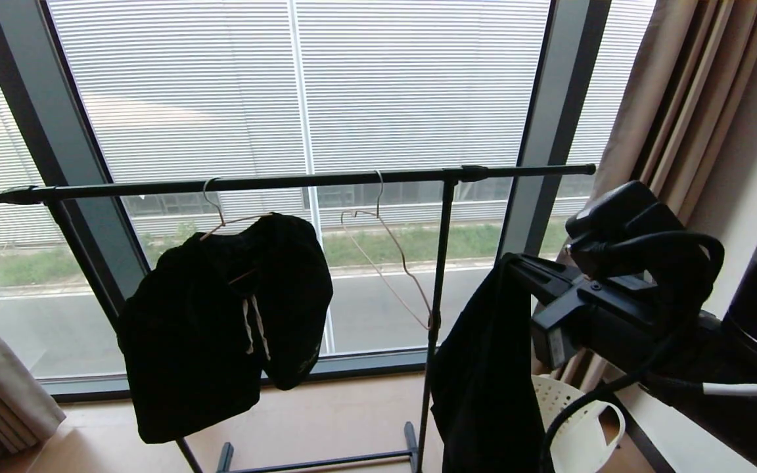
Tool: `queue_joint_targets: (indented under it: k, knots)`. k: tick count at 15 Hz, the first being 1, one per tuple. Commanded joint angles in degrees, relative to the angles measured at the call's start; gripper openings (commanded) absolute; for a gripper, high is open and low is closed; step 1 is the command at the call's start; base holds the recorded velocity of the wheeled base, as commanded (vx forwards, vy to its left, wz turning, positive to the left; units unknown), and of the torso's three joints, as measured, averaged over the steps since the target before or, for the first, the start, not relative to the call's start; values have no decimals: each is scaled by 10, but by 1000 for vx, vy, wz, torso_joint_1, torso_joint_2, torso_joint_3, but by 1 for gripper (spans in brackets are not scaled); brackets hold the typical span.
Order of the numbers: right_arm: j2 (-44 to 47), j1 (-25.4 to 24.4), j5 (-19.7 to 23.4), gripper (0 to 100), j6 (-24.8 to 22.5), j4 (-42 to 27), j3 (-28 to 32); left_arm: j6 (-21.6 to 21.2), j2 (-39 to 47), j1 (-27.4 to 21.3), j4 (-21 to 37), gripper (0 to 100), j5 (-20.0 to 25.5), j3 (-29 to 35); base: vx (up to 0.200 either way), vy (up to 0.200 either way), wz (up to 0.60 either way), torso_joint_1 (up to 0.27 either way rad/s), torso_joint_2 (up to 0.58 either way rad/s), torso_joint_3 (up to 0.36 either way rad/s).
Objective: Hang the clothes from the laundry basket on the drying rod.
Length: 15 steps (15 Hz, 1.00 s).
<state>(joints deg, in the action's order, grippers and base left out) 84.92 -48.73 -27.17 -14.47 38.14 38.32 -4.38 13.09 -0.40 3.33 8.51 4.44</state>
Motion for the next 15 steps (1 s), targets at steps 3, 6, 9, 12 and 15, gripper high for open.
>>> queue_joint_targets:
  k: [3,6,9,12,15]
  knots:
    - [53,-4,-58,0,30,-4,47,38,378,-44,-95,100,-1,99,0,0,0,0,0,0]
    - [78,-4,-82,0,37,-20,86,94,502,-181,-104,100,-75,160,0,0,0,0,0,0]
    - [97,-20,-81,0,37,-27,106,184,599,-315,-105,100,-100,212,0,0,0,0,0,0]
    - [123,-37,-82,0,37,-27,122,232,690,-387,-105,100,-101,278,0,0,0,0,0,0]
    - [135,-41,-82,0,37,-28,134,256,749,-423,-105,100,-111,325,0,0,0,0,0,0]
